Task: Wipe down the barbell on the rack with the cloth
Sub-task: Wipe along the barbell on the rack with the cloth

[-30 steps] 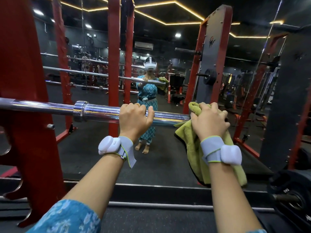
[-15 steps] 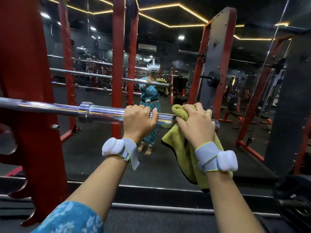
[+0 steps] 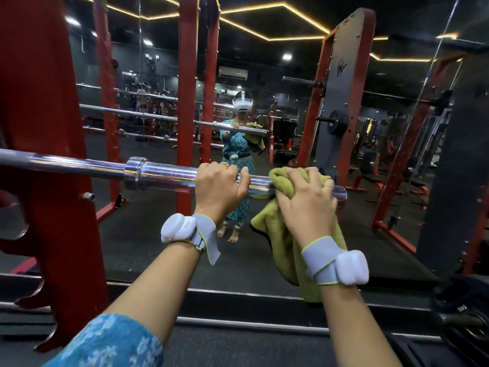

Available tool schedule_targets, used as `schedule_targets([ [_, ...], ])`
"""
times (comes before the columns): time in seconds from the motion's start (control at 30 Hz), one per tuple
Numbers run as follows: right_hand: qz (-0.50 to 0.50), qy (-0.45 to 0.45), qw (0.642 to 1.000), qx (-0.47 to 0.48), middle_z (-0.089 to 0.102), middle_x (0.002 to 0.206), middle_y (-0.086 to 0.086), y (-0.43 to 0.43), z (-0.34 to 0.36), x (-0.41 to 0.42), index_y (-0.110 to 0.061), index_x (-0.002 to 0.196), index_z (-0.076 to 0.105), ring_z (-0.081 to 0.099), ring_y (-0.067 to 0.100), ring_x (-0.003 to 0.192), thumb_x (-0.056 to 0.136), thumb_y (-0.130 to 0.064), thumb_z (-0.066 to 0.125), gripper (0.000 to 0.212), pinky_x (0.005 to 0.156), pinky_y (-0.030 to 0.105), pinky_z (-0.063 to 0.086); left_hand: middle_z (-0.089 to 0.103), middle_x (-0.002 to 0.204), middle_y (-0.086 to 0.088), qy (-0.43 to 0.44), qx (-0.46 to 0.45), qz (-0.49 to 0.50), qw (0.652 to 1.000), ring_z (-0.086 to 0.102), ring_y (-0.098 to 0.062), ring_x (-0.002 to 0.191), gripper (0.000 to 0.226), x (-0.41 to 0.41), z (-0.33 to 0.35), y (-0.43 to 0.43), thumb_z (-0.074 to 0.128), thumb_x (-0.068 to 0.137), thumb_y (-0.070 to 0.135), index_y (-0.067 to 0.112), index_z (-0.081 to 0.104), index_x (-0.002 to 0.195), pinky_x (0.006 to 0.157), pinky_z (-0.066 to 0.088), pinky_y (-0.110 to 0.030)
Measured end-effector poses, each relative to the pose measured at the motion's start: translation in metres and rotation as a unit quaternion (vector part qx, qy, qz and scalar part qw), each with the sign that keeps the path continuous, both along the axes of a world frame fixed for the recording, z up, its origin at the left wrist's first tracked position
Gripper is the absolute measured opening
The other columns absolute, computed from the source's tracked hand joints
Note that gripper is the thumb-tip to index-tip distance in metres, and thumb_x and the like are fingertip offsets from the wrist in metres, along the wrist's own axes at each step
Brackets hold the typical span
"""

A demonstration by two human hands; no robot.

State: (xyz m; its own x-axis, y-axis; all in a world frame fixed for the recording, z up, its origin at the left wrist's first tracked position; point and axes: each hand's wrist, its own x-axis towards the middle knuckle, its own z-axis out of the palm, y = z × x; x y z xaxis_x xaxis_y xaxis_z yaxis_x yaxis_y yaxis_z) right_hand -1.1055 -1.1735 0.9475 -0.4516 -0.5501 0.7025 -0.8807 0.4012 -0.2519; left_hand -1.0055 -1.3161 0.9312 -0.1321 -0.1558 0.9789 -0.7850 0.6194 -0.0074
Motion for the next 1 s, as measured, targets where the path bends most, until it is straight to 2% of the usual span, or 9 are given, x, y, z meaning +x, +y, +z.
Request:
schedule_targets([
  [0.1,-0.036,-0.027,0.999,0.013,0.039,0.133,0.004,-0.009,0.012,-0.001,-0.029,0.128,0.049,0.033,0.040,0.125,0.090,-0.045,0.052,0.041,0.093,0.051,0.038,0.048,0.044,-0.006,0.003,0.007,0.002,1.000,0.047,-0.028,0.044,0.046,0.000,-0.001,0.000,0.041,0.085,0.035,0.012,0.054,0.047,0.054,0.032,-0.029],
  [0.23,0.007,0.042,0.999,0.027,0.038,0.134,0.005,-0.015,0.007,0.017,-0.029,0.128,0.049,0.032,0.040,0.124,0.089,-0.043,0.053,0.041,0.091,0.050,0.037,0.049,0.045,-0.007,0.001,0.003,0.010,1.000,0.048,-0.028,0.045,0.045,-0.001,-0.001,0.002,0.041,0.085,0.035,0.012,0.055,0.048,0.054,0.032,-0.029],
  [0.33,0.073,0.083,0.994,-0.011,0.051,0.124,0.011,-0.007,-0.013,0.017,-0.025,0.120,0.059,0.045,0.046,0.108,0.079,-0.034,0.069,0.042,0.078,0.052,0.044,0.049,0.045,-0.008,-0.002,-0.003,0.012,1.000,0.047,-0.027,0.044,0.045,0.000,0.000,0.002,0.041,0.085,0.034,0.012,0.054,0.048,0.053,0.033,-0.029],
  [0.4,0.068,0.075,0.994,-0.041,0.054,0.120,0.011,-0.001,-0.021,0.008,-0.026,0.118,0.061,0.048,0.045,0.101,0.075,-0.031,0.074,0.045,0.074,0.050,0.045,0.049,0.044,-0.008,-0.002,-0.002,0.007,1.000,0.047,-0.027,0.044,0.045,0.000,0.000,0.001,0.041,0.085,0.034,0.011,0.054,0.048,0.053,0.033,-0.029],
  [0.6,-0.044,-0.023,0.998,-0.050,0.038,0.135,0.010,-0.005,-0.012,0.000,-0.027,0.132,0.047,0.036,0.040,0.118,0.088,-0.038,0.057,0.047,0.086,0.049,0.038,0.049,0.045,-0.007,0.000,0.001,0.005,1.000,0.046,-0.027,0.044,0.046,0.001,0.001,0.000,0.041,0.085,0.034,0.011,0.055,0.048,0.053,0.032,-0.029],
  [0.67,-0.036,0.002,0.998,-0.048,0.042,0.132,0.013,-0.012,-0.012,0.009,-0.023,0.129,0.049,0.040,0.042,0.114,0.083,-0.036,0.063,0.050,0.082,0.050,0.041,0.050,0.046,-0.008,-0.003,0.005,0.003,1.000,0.047,-0.028,0.044,0.045,0.001,0.000,0.000,0.042,0.085,0.034,0.011,0.056,0.049,0.053,0.032,-0.029],
  [0.73,0.000,0.072,0.996,-0.059,0.048,0.124,0.016,-0.017,-0.023,0.017,-0.022,0.121,0.053,0.049,0.043,0.100,0.069,-0.032,0.074,0.057,0.071,0.048,0.046,0.051,0.046,-0.008,-0.005,0.003,0.002,1.000,0.048,-0.028,0.045,0.045,0.000,-0.001,-0.001,0.042,0.085,0.034,0.011,0.056,0.049,0.054,0.034,-0.029],
  [0.83,0.046,0.133,0.988,-0.063,0.037,0.126,0.011,-0.016,-0.050,0.018,-0.028,0.120,0.044,0.047,0.039,0.096,0.063,-0.031,0.075,0.065,0.070,0.047,0.048,0.050,0.045,-0.008,-0.001,-0.003,-0.002,1.000,0.049,-0.028,0.044,0.046,0.000,-0.002,-0.002,0.042,0.086,0.034,0.011,0.055,0.048,0.054,0.036,-0.029],
  [1.0,0.009,0.042,0.989,-0.144,0.033,0.130,0.010,-0.008,-0.061,-0.007,-0.028,0.119,0.040,0.047,0.042,0.098,0.059,-0.021,0.080,0.073,0.073,0.050,0.046,0.050,0.046,-0.008,-0.001,-0.006,-0.002,1.000,0.048,-0.028,0.045,0.045,0.000,-0.002,-0.003,0.042,0.086,0.034,0.011,0.056,0.049,0.053,0.034,-0.030],
])
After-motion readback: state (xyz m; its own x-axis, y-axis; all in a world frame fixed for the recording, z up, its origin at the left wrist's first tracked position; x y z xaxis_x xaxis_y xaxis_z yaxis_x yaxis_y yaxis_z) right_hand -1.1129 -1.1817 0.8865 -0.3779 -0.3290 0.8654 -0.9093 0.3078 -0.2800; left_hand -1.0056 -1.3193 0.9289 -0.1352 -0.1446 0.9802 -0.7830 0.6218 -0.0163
